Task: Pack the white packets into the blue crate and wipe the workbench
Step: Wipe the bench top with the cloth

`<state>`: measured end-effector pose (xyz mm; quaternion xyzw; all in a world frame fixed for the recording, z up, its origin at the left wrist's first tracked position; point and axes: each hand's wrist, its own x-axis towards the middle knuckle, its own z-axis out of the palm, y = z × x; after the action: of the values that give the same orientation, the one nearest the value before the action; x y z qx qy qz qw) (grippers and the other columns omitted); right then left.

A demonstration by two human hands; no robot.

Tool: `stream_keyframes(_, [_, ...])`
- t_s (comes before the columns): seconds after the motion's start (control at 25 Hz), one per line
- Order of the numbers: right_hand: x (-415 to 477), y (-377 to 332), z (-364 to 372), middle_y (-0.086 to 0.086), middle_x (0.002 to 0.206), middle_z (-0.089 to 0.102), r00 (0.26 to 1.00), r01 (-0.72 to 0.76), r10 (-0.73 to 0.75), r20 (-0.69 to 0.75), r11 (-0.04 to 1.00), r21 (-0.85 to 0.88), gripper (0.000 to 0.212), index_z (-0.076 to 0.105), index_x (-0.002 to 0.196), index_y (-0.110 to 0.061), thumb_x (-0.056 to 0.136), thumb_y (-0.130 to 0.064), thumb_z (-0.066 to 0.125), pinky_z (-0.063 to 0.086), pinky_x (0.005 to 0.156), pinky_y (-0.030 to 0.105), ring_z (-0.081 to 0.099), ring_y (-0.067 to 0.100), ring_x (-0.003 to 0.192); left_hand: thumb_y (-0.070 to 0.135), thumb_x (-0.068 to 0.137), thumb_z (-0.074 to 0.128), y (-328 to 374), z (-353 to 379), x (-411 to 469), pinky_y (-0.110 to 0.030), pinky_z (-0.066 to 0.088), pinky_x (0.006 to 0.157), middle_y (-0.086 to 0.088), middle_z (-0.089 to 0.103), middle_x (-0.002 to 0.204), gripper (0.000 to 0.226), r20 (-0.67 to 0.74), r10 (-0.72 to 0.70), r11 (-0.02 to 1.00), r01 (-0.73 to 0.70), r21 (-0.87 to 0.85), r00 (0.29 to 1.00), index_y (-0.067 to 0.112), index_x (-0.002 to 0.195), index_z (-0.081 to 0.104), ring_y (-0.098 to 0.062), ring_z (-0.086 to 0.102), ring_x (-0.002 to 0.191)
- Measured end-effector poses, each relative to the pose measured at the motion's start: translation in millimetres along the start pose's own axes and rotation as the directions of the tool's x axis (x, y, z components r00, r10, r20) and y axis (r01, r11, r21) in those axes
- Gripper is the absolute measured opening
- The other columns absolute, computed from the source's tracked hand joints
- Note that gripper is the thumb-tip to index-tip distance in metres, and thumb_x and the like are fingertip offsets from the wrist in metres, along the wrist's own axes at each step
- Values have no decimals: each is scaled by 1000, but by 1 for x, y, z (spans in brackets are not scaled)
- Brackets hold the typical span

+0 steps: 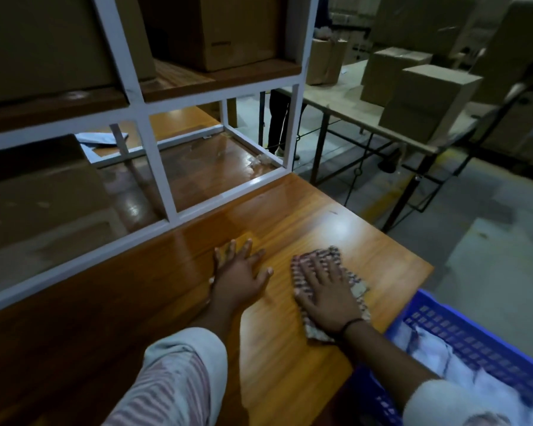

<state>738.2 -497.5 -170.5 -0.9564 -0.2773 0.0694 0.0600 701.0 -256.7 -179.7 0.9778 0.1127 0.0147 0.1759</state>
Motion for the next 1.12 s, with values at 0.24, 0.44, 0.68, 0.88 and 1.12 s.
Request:
stream_keyframes(0.24, [-63,-15,18,-15,165,-14,948,315,-318,-26,946,-70,66,1,156,-47,98,-72,19,-11,123,44,-12,23,154,68,96,37,-53,-12,-82,-60,22,120,14,37,161,56,-157,48,999,-45,22,986,47,147,46,-21,27,152])
stream_keyframes(0.44, [-31,1,15,0,168,2,913,-390,394,-104,919,59,77,7,159,-36,92,-72,12,1,122,56,3,34,153,72,96,33,-108,-18,-145,-62,20,119,8,41,160,59,-189,-103,990,120,81,977,47,149,43,-25,32,150])
stream_keyframes(0.68, [-97,-158,48,2,167,12,968,247,-245,-57,969,24,71,19,159,-33,98,-69,20,-1,122,50,4,30,154,71,94,36,-108,-19,-154,-62,14,122,10,37,162,60,-174,-137,990,142,15,975,46,149,42,-25,23,153])
stream_keyframes(0.88, [-128,-127,45,-10,167,-1,943,318,-324,-82,945,-74,67,12,158,-42,99,-71,21,-11,123,40,-8,21,155,71,94,33,-110,-21,-156,-63,9,121,8,37,162,61,-185,-136,990,138,-5,973,44,147,46,-25,23,153])
stream_keyframes(1.12, [-65,-77,33,-2,168,-8,954,-290,290,-79,957,13,80,-2,159,-37,90,-76,4,-7,123,51,-10,28,154,72,94,33,-110,-21,-154,-62,8,121,9,39,161,62,-196,-137,990,141,4,971,44,147,46,-24,24,153])
